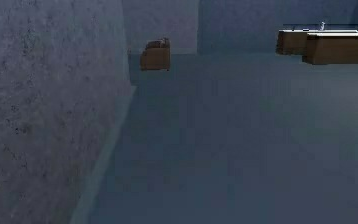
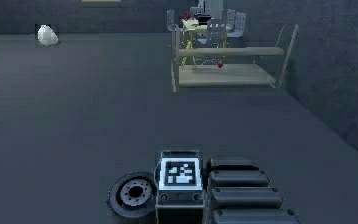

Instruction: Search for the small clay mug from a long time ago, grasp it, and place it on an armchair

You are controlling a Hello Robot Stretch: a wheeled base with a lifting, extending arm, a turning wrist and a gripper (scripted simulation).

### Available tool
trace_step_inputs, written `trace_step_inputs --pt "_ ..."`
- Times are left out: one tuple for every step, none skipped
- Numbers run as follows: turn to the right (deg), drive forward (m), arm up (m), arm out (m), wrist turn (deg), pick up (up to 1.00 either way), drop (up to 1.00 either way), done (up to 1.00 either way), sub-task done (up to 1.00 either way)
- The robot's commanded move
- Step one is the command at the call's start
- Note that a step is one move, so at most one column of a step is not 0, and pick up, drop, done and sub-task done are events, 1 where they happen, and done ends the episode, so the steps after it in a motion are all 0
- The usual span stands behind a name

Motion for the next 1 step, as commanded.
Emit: trace_step_inputs --pt "0.0 1.00 0.00 0.00 0.0 0.00 0.00 0.00 0.00"
